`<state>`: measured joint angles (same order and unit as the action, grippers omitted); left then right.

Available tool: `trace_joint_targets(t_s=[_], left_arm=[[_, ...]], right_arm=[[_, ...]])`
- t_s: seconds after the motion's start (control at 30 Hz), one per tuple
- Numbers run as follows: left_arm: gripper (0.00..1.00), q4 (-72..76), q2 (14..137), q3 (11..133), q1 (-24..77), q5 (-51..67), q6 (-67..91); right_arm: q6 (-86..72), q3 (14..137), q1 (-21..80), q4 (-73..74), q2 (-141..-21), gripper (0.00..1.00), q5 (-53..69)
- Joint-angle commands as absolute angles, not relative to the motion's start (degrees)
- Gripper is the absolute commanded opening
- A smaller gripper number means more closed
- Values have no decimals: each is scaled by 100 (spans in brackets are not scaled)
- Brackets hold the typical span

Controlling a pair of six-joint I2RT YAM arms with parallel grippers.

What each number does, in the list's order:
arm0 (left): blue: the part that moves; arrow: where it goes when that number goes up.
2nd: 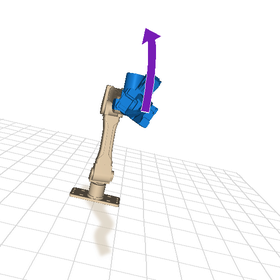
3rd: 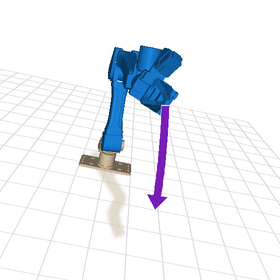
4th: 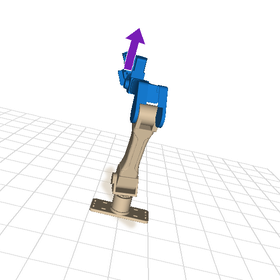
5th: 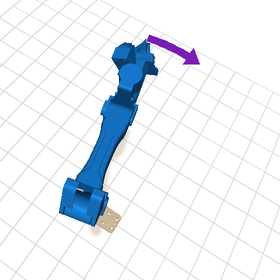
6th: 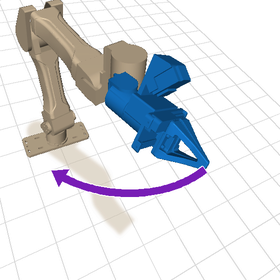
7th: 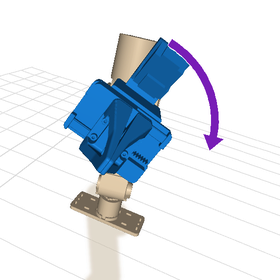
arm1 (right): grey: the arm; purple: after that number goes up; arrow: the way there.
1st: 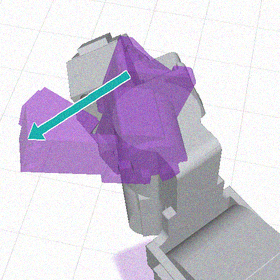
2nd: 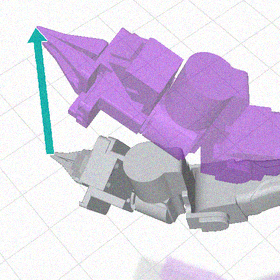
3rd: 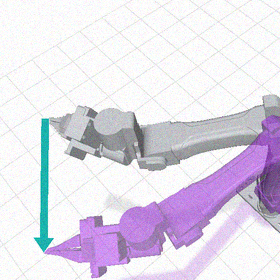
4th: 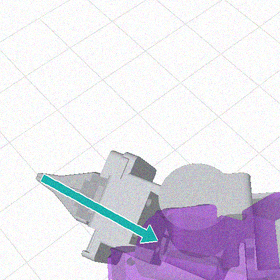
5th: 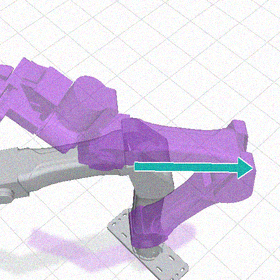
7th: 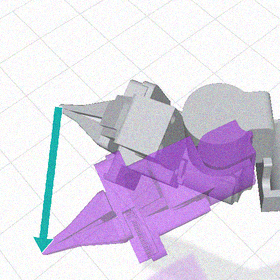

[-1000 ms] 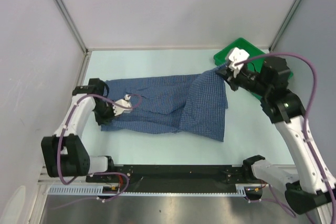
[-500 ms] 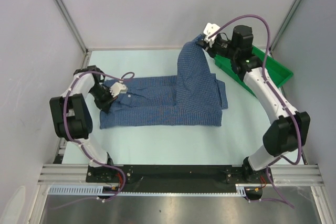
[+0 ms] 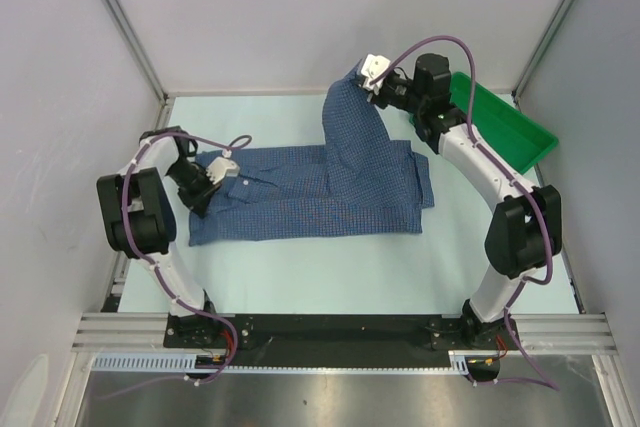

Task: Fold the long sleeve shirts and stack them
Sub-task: Fold the shirt

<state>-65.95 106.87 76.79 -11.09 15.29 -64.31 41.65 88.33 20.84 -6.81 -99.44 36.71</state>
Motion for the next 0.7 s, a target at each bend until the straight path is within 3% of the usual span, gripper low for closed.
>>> trace_joint_targets(t_s=[0.0,0.07,0.13,0.17,0.33,0.43,0.67], left_arm=[[8,-6759,10679,8015,-1169,1574,-6372],[8,-6698,10722,8059,-1169,1521,-6328],[16,-6636,10775,8182,-1186,1503,-6250],[27,-6592,10784,8244,-1213,1538,-6188],[55,-6355,10749,8867,-1608,2220,-5679],[60,-6572,10583,8930,-1915,2793,-5633],[63,-6583,10266,7579,-2240,2802,-5722]], right_arm=[[4271,9079,2022,-1397,-9800,0,3595],[4263,9088,2039,-1432,-9791,0,3586],[4280,9044,2083,-1424,-9782,0,3568],[4272,9018,2092,-1424,-9774,0,3568],[4351,8798,2136,-1389,-9651,0,3507],[4447,8684,2127,-1345,-9615,0,3463],[4474,8605,2065,-1230,-9563,0,3472]])
